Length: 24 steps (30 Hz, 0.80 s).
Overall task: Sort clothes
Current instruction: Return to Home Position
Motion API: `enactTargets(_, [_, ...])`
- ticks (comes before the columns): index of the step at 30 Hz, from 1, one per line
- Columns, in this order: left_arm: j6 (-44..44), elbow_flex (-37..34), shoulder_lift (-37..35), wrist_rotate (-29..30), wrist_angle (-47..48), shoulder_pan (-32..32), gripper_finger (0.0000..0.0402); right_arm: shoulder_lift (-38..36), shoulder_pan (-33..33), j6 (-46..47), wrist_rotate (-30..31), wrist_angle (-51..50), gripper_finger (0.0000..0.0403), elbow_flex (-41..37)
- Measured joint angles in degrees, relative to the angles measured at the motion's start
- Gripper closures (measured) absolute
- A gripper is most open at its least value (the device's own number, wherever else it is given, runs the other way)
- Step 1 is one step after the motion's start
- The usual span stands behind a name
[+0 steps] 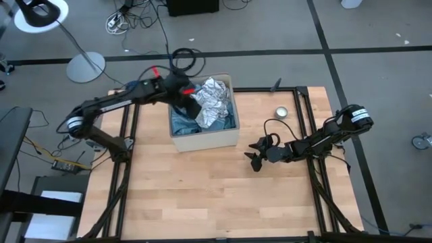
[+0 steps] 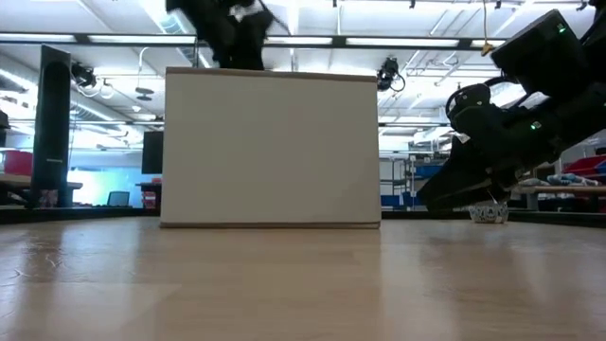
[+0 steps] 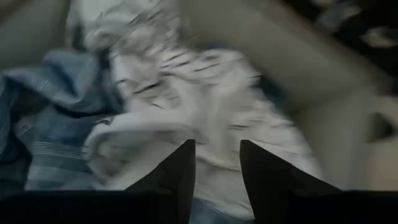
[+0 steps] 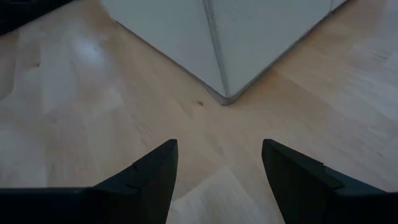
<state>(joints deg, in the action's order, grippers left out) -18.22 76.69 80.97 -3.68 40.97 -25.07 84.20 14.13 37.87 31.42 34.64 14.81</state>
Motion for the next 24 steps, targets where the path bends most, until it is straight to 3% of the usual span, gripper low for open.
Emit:
enactTargets(11, [1.7,0.5,-14.7,1.4,0.1,10.2,0.0270,0.0,0.0,-0.8,0.0,0.4,0.0167,0.0])
enactTargets(15, [2.9,-0.9,-18.8,10.3,1.3,16.8,0.0270,0.0,-0.1,-9.7,0.0,-0.1,0.0167,0.0])
enactTargets(20, [3.5,-11.1,-27.7,21.5,-4.1,26.3,0.0270,0.0,0.3,-17.4,-1.7,-0.1,0.0167,0.0])
enactTargets(24, [1.6,-23.7,-37.5,22.0,-12.7,32.6,0.0270,-0.1,0.4,-17.5,-2.1,0.2,0.0167,0.0])
